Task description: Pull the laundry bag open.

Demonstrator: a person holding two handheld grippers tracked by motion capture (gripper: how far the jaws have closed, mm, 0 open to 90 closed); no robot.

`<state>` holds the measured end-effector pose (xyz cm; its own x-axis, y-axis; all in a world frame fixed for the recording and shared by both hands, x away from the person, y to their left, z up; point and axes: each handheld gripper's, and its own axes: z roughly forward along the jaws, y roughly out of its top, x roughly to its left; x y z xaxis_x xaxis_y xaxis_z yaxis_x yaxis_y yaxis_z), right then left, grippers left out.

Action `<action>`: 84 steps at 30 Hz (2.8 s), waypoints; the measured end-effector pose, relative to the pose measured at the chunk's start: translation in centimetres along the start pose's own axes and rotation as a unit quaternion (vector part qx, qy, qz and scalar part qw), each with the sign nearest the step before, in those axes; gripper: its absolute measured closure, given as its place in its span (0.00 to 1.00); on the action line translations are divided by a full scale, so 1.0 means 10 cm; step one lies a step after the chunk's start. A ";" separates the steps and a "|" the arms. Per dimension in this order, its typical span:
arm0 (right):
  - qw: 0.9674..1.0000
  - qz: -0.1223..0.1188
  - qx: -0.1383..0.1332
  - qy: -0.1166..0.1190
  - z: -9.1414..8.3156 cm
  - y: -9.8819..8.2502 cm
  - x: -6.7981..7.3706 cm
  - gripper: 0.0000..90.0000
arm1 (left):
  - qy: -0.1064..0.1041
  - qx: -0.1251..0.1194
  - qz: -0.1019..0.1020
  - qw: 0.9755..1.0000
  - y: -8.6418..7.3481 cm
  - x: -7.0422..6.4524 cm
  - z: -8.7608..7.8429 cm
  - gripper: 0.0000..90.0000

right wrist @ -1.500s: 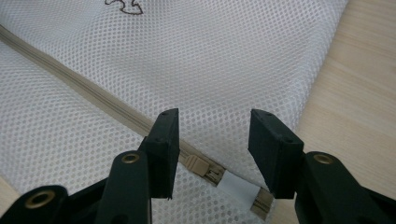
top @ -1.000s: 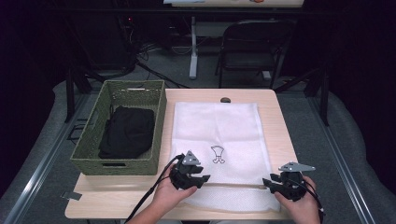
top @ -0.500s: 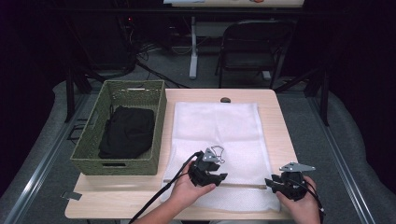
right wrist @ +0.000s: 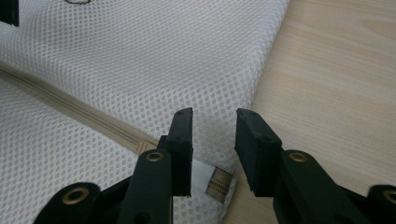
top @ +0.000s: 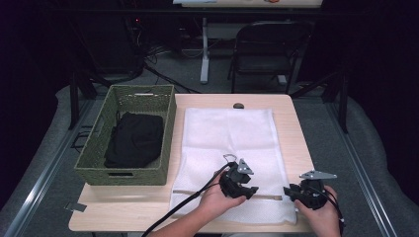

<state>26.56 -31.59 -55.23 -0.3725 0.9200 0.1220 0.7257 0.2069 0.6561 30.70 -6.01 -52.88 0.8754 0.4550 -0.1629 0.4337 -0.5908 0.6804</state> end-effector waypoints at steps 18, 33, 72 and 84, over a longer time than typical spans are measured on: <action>1.000 0.014 0.003 0.005 0.09 0.00 -0.04 0.68 | -0.013 0.015 0.009 1.000 0.07 -0.09 0.23 0.64; 0.999 0.029 0.014 0.012 0.15 0.00 -0.06 0.64 | -0.016 0.027 0.008 0.999 0.07 -0.14 0.40 0.63; 1.000 -0.001 0.022 -0.003 0.20 0.03 0.02 0.97 | -0.030 0.030 0.021 0.999 0.07 -0.24 0.49 0.65; 1.000 0.004 -0.014 0.013 0.08 0.05 0.00 0.98 | -0.054 0.032 0.030 0.998 0.11 -0.30 0.54 0.66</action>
<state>27.42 -31.24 -55.46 -0.3824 0.9124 0.1462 0.7127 0.1905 0.6751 29.71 -11.66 -55.53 0.9164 0.3452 -0.2025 0.3901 -0.6572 0.6450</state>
